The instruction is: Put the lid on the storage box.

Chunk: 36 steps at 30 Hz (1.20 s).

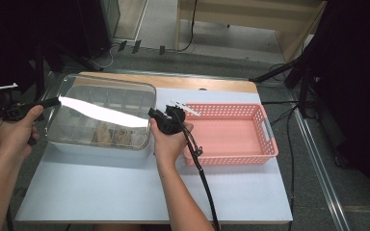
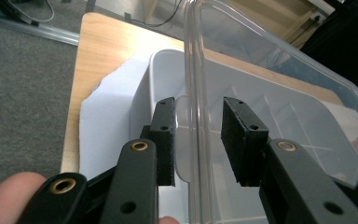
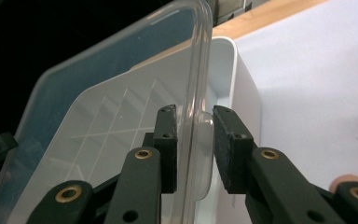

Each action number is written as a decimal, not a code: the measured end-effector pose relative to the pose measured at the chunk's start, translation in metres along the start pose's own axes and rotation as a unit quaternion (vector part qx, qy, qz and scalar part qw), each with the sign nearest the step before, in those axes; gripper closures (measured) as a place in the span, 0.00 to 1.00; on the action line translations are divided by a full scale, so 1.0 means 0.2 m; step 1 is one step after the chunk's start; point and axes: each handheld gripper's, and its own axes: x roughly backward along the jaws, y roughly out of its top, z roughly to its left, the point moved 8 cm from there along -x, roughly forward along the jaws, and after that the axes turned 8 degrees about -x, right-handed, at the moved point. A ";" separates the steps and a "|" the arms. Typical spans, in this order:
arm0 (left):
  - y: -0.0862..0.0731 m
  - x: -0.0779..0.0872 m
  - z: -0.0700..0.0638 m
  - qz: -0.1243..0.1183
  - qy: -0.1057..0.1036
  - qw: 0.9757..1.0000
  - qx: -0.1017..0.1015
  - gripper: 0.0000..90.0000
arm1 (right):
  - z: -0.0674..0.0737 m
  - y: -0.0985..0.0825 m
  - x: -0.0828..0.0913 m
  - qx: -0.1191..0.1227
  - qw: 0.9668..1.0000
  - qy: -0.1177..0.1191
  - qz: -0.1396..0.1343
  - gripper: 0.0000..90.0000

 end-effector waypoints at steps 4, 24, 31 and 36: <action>-0.05 -0.05 0.03 0.003 0.007 1.000 -0.005 0.71 | -0.02 -0.02 -0.03 0.010 1.000 -0.009 0.007 0.79; -0.15 -0.05 0.02 0.017 0.016 0.999 -0.040 0.63 | -0.05 -0.09 0.01 0.051 0.998 -0.040 0.013 0.74; -0.16 -0.03 0.01 0.018 0.019 0.999 -0.044 0.63 | -0.06 -0.10 0.01 0.058 0.998 -0.039 0.000 0.77; -0.17 -0.03 0.01 0.014 0.019 0.999 -0.040 0.62 | -0.05 -0.12 0.02 0.073 0.996 -0.041 -0.023 0.79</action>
